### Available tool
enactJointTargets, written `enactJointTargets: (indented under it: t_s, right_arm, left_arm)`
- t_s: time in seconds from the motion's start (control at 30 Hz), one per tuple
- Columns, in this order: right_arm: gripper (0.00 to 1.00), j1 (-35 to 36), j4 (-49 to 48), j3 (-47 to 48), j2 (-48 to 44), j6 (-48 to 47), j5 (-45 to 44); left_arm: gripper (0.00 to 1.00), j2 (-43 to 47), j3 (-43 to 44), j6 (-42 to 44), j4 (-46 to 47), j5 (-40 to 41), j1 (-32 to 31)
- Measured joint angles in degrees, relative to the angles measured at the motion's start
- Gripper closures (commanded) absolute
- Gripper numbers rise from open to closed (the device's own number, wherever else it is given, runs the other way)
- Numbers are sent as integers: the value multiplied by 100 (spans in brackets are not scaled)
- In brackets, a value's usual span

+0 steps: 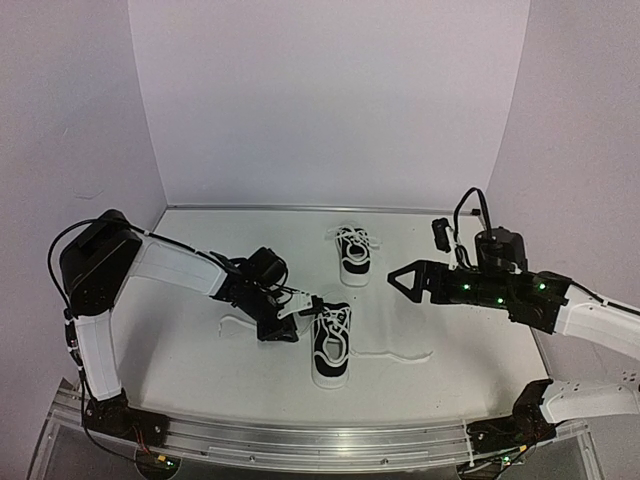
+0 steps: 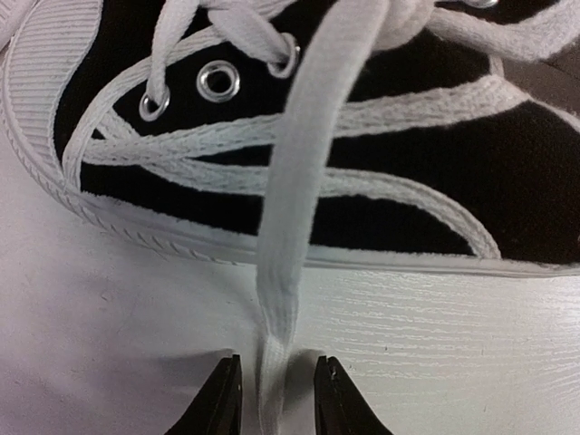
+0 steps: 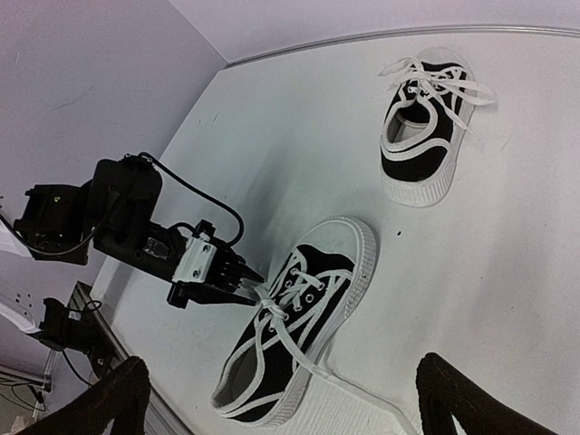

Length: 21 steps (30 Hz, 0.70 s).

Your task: Tie the shoes

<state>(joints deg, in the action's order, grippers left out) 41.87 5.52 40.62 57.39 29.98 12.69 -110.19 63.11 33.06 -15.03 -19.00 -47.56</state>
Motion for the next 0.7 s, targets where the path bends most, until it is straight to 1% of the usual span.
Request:
enactJointTargets:
  t_s: [0.07,0.1,0.17,0.2,0.27,0.33,0.43,0.5,0.7]
  right_arm:
    - [2,0,9,0,19,-3,0]
    - [2,0,9,0,33,-4,0]
    - [2,0,12,0,76,-7,2]
    - [4,0,13,0,94,-9,2]
    - [10,0,19,17,150,-17,4]
    - [20,0,34,60,221,-11,9]
    - [31,0,55,159,364,-18,32]
    - [35,0,57,224,492,-42,62]
    - [40,-6,57,404,1032,-87,295]
  left_arm:
    - [85,-12,26,25,-4,47,-43]
    - [91,-15,30,26,5,60,-61]
    - [99,-13,19,-40,44,64,-84]
    - [100,-11,2,-50,95,63,-92]
    - [100,36,-101,-196,258,56,-96]
    - [100,144,-247,-344,394,31,-106]
    - [100,325,-397,-575,595,-99,-124]
    - [100,474,-487,-750,839,-223,-129]
    - [100,1007,-827,-1260,1766,-538,-137]
